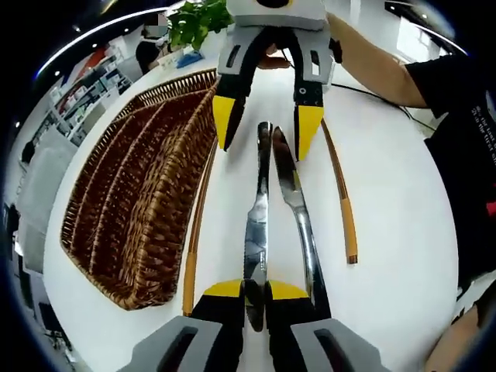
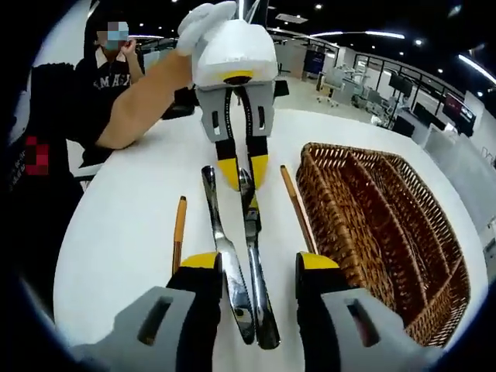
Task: Arrange the knives, forks, and spoons in their matching storage slots by inserting each utensil handle-first until every utensil is classified and aligned in the correct compartment
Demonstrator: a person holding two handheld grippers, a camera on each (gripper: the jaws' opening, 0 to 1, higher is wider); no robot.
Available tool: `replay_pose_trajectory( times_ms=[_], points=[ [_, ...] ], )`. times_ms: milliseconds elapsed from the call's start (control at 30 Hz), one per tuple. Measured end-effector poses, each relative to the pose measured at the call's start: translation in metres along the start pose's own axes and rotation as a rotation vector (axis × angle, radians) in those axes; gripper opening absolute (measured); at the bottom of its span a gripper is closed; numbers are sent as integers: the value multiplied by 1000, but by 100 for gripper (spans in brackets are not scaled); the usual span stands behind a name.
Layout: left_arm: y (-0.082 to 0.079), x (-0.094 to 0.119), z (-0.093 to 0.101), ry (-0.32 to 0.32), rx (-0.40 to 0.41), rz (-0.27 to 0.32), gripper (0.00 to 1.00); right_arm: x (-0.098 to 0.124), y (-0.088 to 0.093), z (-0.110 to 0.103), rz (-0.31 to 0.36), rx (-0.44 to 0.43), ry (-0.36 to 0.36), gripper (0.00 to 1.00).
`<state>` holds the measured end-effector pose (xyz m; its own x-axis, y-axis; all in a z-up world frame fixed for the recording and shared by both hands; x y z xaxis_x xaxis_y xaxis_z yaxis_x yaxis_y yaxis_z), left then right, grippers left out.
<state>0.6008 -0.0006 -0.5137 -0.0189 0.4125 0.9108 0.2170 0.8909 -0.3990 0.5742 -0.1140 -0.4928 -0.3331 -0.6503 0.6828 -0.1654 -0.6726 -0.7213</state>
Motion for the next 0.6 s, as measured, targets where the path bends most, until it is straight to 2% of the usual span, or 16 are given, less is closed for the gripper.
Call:
replay_pose_trajectory(
  times_ms=[133,233,367,500,600],
  points=[
    [1,0,0,-2,-2,-18,9,-7,15,3,-28,-12,10,39],
    [0,0,-1,-7,-5,-22,9,-10,19,6,-24,-6,20,34],
    [1,0,-3,-18,-19,-34,9,-15,14,8,-15,-10,19,26],
    [1,3,-3,-24,-18,-42,9,-20,11,3,-32,-25,-2,28],
    [-1,6,-2,-28,-21,-42,9,-20,9,0,-42,-24,-1,26]
  ],
)
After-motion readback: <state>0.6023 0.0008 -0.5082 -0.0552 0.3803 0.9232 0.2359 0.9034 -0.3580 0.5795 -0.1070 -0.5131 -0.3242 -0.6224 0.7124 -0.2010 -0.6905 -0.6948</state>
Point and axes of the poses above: the point that each gripper's makers call its tool centre point, and the gripper's own axes: x roughly backward along the fingers, z roughly to its right, y roughly out of its underside, the point moved 3 cm from there along x, roughly backward along the fingers
